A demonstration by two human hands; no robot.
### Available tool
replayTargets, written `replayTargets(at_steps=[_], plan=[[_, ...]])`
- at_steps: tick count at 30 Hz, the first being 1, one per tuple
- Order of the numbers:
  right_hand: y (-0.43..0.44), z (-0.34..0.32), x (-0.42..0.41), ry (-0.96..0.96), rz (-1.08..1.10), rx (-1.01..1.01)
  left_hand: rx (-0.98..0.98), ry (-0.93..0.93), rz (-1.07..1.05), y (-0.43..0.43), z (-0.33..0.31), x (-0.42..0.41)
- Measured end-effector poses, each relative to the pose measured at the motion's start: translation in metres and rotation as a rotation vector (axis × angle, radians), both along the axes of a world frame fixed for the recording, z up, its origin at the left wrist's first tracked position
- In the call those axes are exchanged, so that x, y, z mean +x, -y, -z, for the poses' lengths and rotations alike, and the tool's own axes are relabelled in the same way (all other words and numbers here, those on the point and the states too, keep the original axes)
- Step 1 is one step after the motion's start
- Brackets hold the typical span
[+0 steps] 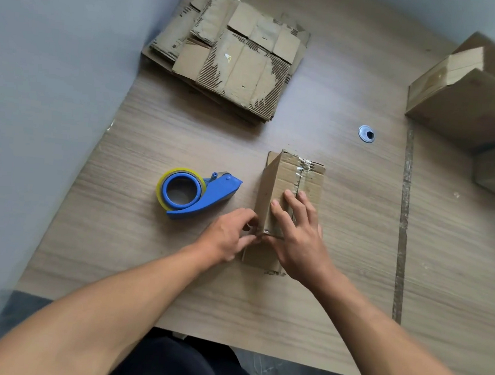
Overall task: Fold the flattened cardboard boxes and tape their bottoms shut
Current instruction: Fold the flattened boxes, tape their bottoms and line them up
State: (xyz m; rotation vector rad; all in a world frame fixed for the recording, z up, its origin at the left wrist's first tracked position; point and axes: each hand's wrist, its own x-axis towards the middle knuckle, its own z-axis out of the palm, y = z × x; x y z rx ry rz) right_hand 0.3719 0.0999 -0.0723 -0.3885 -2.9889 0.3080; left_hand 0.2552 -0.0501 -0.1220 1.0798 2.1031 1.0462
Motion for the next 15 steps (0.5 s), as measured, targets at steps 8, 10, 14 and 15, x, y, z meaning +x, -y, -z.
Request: replayTargets(at_steps=[8,10,14,15], plan=[[0.005,-0.035,-0.014,0.207,0.235,-0.333,-0.206,-0.089,0.038,0.001,-0.026,-0.005],[0.014,-0.037,-0.021,0.196,0.398,-0.365,-0.276,-0.171,0.090,0.006,-0.036,-0.011],[0.027,-0.039,-0.031,0.247,0.571,-0.386,-0.285,-0.319,0.146,0.023,-0.057,-0.028],[0.026,-0.042,-0.031,0.276,0.563,-0.395,-0.247,-0.359,0.150,0.027,-0.062,-0.031]])
